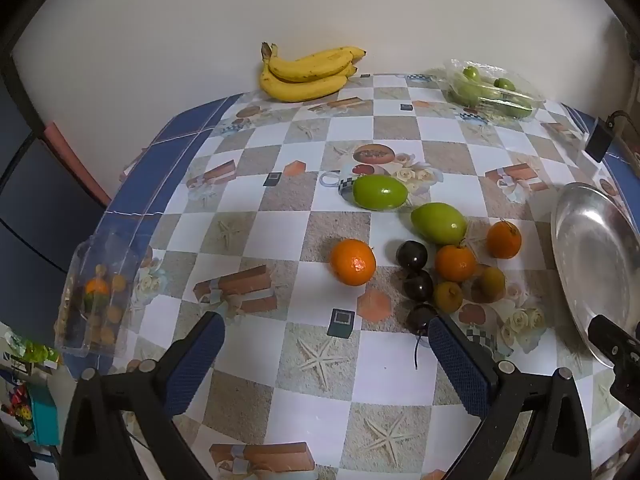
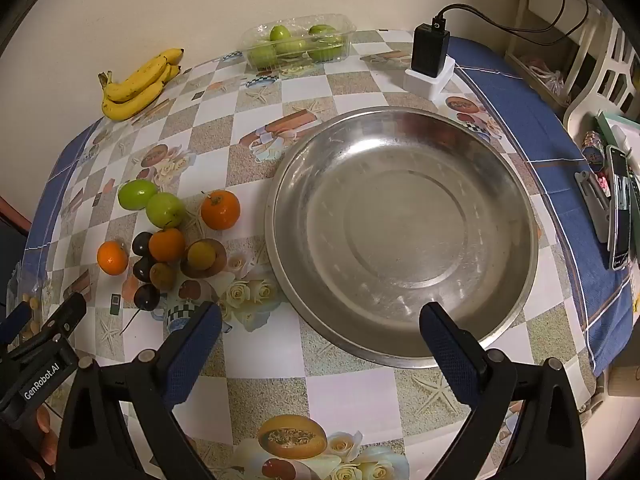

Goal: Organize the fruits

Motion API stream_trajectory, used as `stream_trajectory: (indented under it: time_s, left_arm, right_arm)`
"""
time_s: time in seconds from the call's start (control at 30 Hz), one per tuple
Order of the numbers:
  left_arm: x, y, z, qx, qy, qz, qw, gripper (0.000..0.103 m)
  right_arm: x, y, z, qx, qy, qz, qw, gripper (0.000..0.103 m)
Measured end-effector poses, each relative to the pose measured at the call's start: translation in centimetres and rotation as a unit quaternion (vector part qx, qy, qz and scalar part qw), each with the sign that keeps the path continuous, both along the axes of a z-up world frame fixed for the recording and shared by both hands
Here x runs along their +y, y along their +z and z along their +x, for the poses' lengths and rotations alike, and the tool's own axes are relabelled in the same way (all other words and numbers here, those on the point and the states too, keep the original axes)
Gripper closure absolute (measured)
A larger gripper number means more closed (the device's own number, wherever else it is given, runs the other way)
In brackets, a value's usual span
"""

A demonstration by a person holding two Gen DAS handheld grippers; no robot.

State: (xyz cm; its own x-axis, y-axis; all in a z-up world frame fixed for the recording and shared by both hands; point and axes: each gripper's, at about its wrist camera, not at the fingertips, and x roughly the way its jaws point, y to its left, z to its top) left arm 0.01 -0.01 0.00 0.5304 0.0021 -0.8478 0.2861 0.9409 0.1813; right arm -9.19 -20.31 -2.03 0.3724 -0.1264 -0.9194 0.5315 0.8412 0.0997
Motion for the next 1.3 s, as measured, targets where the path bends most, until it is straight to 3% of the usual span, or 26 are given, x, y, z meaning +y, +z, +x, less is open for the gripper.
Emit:
stream_trajectory:
  time_s: [1.3]
  left_arm:
    - [0.2,0.7,-0.5,-0.012,0.005,-0.010,0.9999,0.000]
  right_arm:
    - [0.9,1.4,-0.5,-0.017,0.013,-0.020,1.000,0.004]
